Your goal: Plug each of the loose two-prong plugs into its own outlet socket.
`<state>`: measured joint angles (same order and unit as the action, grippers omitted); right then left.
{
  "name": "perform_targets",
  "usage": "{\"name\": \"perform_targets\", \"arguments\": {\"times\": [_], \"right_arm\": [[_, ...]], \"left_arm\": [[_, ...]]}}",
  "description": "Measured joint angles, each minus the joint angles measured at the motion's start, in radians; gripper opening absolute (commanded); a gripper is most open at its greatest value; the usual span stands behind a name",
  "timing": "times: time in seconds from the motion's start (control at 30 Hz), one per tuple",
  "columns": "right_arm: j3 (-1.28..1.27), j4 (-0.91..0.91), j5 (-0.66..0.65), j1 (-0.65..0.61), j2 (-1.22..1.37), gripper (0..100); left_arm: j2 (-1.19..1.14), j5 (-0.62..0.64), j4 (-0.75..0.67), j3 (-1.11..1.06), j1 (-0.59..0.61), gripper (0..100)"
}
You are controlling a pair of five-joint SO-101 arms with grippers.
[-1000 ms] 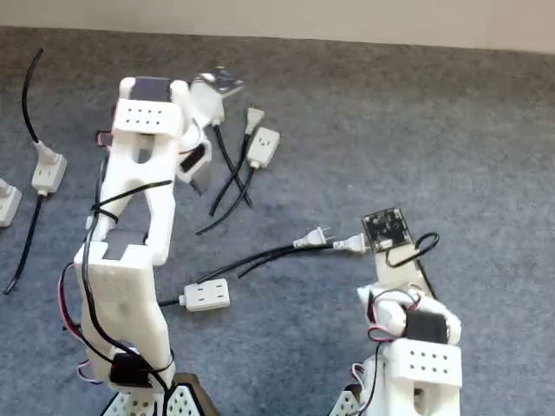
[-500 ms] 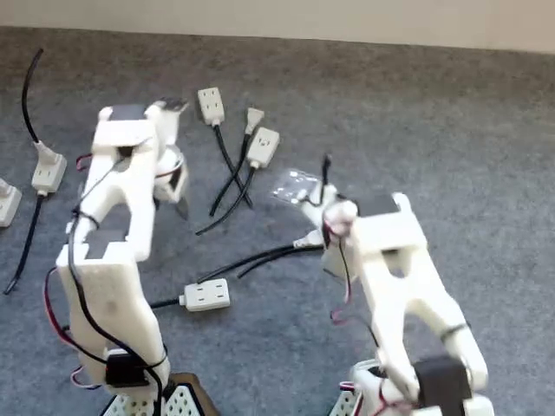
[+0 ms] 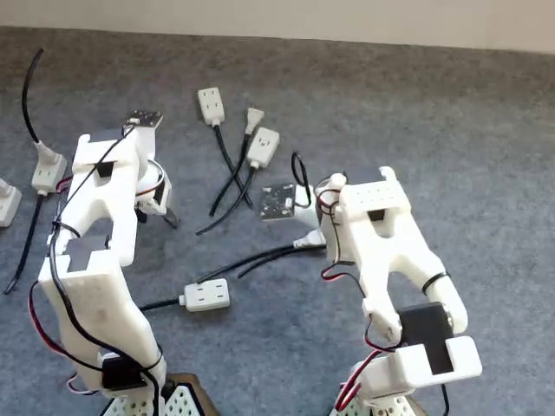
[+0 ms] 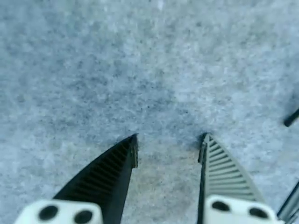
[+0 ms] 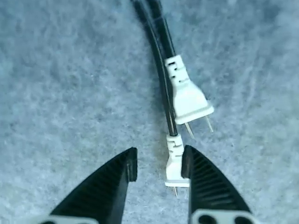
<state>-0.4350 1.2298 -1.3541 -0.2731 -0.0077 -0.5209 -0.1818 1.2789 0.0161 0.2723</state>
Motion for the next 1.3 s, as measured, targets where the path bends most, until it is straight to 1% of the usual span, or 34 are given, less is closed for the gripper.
{"name": "perform_targets", "arguments": {"times": [0.2, 0.57, 0.7, 0.77, 0.83, 0.93, 1.13, 1.2, 1.3], "right_arm": [[-0.04, -0.069, -0.005, 0.017, 0.0, 14.2], [-0.261, -0.377, -0.012, 0.048, -0.003, 14.2], [-0.313, -0.446, -0.012, 0.048, -0.017, 13.5], [-0.331, -0.46, -0.012, 0.048, -0.017, 9.4], [-0.334, -0.468, -0.012, 0.048, -0.017, 0.5], [-0.333, -0.48, -0.009, 0.058, -0.017, 0.5], [-0.316, -0.488, 0.126, 0.077, -0.008, 0.5], [-0.282, -0.462, 0.199, 0.077, -0.009, 0.5], [-0.203, -0.365, 0.342, 0.081, -0.043, 0.5]], "left_arm": [[0.0, 0.0, -0.005, -0.002, 0.0, 21], [0.0, 0.0, -0.006, -0.006, 0.0, 21], [0.0, 0.0, -0.009, -0.006, 0.0, 21], [0.0, 0.0, -0.009, -0.006, 0.0, 21], [0.0, 0.0, -0.009, -0.006, 0.0, 21], [0.0, 0.0, -0.009, -0.006, 0.0, 21], [0.0, 0.0, -0.009, -0.006, 0.0, 21], [0.0, 0.0, -0.009, -0.006, -0.006, 21], [0.0, 0.0, -0.009, -0.006, -0.028, 21]]}}
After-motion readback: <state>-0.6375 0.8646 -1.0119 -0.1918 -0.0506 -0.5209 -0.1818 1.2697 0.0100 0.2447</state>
